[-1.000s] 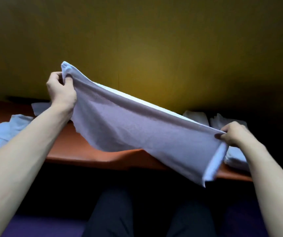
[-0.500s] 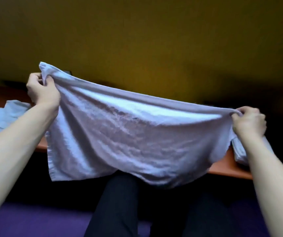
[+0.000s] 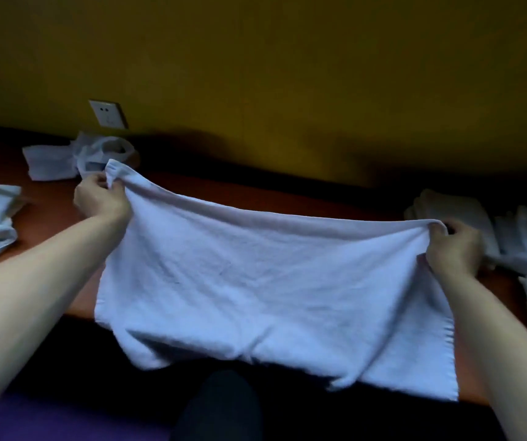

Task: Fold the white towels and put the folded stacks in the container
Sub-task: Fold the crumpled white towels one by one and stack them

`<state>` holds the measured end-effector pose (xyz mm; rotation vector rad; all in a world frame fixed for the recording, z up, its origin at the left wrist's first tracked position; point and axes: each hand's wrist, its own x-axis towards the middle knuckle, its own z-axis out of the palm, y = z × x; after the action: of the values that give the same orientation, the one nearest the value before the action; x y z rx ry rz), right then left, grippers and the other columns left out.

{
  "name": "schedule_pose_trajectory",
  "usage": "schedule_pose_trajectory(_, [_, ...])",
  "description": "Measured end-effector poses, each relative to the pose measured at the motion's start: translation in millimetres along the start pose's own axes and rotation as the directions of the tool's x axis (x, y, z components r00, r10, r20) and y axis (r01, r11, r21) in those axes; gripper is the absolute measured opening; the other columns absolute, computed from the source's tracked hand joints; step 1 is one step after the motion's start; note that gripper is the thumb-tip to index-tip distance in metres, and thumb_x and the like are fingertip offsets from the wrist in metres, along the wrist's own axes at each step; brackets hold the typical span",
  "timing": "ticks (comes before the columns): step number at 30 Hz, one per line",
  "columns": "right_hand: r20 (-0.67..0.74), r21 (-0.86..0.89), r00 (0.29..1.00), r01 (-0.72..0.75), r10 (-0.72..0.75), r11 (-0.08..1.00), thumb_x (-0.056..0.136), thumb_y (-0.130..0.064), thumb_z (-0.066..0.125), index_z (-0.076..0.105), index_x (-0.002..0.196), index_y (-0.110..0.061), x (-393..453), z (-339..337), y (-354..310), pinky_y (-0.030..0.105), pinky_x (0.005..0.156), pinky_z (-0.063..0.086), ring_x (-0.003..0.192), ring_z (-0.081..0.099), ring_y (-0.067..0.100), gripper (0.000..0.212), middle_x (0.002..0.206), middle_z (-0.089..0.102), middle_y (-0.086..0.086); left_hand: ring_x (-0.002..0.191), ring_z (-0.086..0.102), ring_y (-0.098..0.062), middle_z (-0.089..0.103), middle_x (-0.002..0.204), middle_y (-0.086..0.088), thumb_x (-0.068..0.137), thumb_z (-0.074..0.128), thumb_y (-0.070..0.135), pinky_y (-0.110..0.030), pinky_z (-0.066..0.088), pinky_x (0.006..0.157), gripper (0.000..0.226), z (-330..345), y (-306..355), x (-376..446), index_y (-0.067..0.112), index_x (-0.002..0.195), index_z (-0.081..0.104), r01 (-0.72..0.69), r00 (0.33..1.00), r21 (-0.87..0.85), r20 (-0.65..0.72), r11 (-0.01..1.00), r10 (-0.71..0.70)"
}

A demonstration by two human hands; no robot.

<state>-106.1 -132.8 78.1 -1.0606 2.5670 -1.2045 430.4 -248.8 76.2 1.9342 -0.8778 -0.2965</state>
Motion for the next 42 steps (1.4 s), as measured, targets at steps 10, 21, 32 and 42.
schedule_pose_trajectory(10, [0.035, -0.204, 0.97, 0.241, -0.239, 0.949, 0.099, -0.018, 0.056, 0.068, 0.112, -0.01, 51.0, 89.2, 0.1, 0.044, 0.085, 0.046, 0.108, 0.058, 0.044, 0.02, 0.119, 0.064, 0.019, 0.132, 0.047, -0.036, 0.051, 0.142, -0.016, 0.093, 0.058, 0.029, -0.045, 0.038, 0.112, 0.049, 103.9, -16.9, 59.1, 0.012, 0.138, 0.047, -0.045, 0.994, 0.151, 0.106, 0.987, 0.029])
schedule_pose_trajectory(21, [0.384, -0.247, 0.75, 0.645, -0.538, 0.723, 0.092, -0.038, 0.046, 0.054, 0.138, -0.018, -25.4, 117.7, 59.7, 0.048, 0.101, 0.041, 0.123, 0.052, 0.038, 0.051, 0.137, 0.056, 0.015, 0.142, 0.032, -0.041, 0.027, 0.16, -0.014, 0.099, 0.049, 0.045, -0.055, 0.024, 0.114, 0.056, 91.8, -85.5, -117.1, 0.028, 0.151, 0.037, -0.589, 0.747, 0.398, 0.599, 0.704, 0.286])
schedule_pose_trajectory(32, [0.591, -0.368, 0.756, 0.564, -0.282, 0.739, 0.1, -0.062, 0.02, 0.001, 0.159, -0.035, -39.5, 136.0, 78.9, 0.043, 0.125, -0.004, 0.154, -0.003, 0.013, 0.068, 0.168, 0.002, -0.002, 0.154, -0.003, -0.032, -0.002, 0.169, -0.002, 0.093, 0.013, 0.069, -0.057, -0.006, 0.121, 0.069, 116.1, -101.7, -116.5, 0.045, 0.157, -0.001, -0.635, 0.724, 0.501, 0.652, 0.588, 0.227])
schedule_pose_trajectory(42, [0.385, -0.558, 0.747, 0.656, -0.542, 0.508, 0.08, -0.013, 0.067, 0.064, 0.126, -0.015, 14.1, 116.4, 74.1, 0.051, 0.109, 0.028, 0.129, 0.044, 0.04, 0.046, 0.137, 0.052, 0.021, 0.135, 0.043, -0.045, 0.043, 0.153, -0.019, 0.094, 0.032, 0.047, -0.055, 0.033, 0.11, 0.063, 122.7, -69.6, -169.5, 0.018, 0.148, 0.045, -0.81, 0.538, 0.29, 0.714, 0.509, 0.449])
